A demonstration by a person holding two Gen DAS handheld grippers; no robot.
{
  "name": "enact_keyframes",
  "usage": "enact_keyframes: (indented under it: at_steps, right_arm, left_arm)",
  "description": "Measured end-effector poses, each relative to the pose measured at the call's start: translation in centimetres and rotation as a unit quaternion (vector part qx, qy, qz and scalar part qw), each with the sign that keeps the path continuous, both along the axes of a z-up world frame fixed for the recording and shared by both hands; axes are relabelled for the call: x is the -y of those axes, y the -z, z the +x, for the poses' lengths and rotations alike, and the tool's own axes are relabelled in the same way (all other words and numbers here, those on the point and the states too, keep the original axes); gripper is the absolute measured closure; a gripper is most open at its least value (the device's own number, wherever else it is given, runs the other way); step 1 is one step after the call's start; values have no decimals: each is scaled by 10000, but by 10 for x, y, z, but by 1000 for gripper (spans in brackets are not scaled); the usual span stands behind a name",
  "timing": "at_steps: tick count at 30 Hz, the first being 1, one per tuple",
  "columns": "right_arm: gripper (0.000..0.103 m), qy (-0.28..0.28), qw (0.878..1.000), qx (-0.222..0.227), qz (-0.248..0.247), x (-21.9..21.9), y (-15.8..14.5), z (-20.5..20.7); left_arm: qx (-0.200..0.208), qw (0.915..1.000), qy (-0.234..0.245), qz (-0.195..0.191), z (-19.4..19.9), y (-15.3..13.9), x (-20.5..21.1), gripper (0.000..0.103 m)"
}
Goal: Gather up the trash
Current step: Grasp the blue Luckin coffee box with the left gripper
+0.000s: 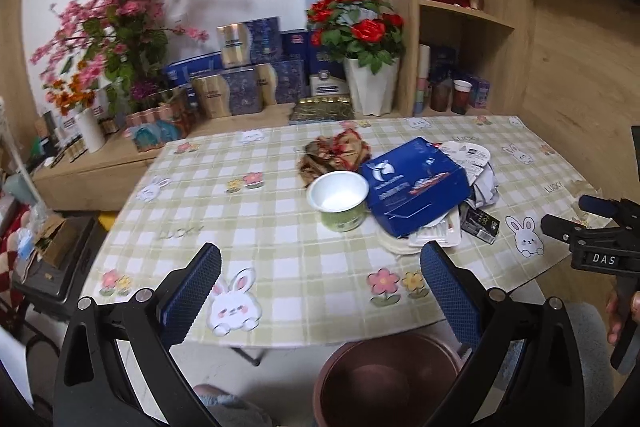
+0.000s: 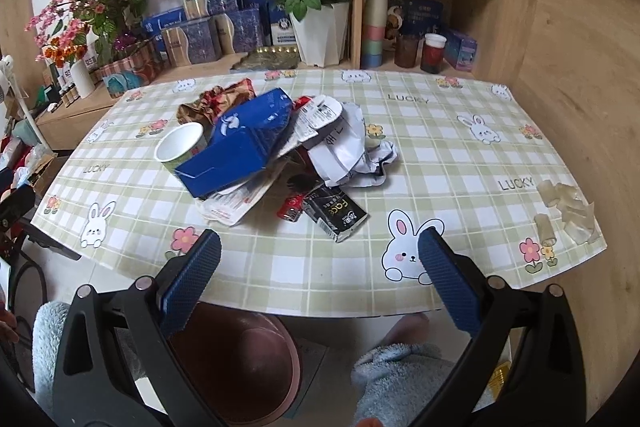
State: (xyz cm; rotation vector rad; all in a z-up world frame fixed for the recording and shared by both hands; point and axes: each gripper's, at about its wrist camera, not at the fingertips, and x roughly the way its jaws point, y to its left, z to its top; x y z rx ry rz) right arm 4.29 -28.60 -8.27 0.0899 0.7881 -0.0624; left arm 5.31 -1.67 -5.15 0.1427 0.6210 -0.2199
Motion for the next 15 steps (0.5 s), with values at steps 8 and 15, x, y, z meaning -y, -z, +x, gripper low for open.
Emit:
enact_keyframes:
  at_steps: [8, 15]
  right_arm:
    - [6, 77, 9990, 3, 436, 35, 11, 27]
    - [6, 275, 9983, -20, 523, 66, 22, 39]
  left_arm:
    - [78, 9932, 1102, 362, 45, 32, 81, 6]
    - [-88, 9886, 1475, 275, 94, 59, 146, 8]
